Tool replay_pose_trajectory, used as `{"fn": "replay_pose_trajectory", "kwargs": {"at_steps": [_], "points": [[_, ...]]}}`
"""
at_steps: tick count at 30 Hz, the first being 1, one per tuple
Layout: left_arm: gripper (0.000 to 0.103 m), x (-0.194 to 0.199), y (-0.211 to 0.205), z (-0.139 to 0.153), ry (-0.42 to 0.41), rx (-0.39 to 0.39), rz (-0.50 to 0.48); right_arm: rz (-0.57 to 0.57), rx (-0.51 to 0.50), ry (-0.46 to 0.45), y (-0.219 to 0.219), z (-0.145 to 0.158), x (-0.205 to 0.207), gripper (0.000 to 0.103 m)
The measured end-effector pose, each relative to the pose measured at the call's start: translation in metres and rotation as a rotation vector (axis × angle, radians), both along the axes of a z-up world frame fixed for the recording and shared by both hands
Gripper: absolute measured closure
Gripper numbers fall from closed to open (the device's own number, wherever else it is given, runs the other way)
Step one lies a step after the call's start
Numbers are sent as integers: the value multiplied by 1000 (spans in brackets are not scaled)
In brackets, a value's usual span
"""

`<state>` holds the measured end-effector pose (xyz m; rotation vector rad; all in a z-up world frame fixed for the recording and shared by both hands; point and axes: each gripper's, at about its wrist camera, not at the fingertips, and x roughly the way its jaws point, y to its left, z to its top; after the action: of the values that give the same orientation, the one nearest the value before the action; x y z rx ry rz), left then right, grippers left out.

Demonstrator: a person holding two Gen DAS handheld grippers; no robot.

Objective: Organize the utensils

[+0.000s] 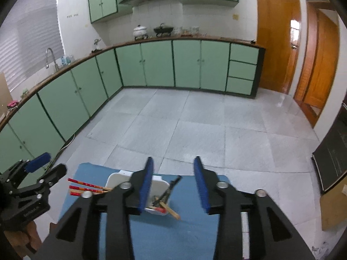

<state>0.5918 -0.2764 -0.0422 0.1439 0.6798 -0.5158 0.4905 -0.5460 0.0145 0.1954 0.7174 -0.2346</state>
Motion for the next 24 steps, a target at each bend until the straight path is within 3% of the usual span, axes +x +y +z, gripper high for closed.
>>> {"fn": "replay_pose_trajectory", "kwargs": {"at_steps": [2, 6, 7, 13, 18, 24], "points": [[20, -10, 12, 3, -12, 0, 9, -11, -15, -34, 3, 6, -21, 41], [12, -39, 35, 9, -48, 3, 19, -6, -115, -100, 23, 12, -66, 10], [11, -49, 44, 10, -54, -5, 35, -3, -142, -104, 30, 11, -76, 7], [7, -119, 95, -1, -75, -59, 116, 23, -222, -104, 76, -14, -146, 6], [6, -195, 147, -18, -95, -69, 222, -38, -206, -114, 104, -46, -219, 6], [5, -284, 192, -28, -161, -4, 271, -76, -190, -135, 141, -72, -300, 6]]}}
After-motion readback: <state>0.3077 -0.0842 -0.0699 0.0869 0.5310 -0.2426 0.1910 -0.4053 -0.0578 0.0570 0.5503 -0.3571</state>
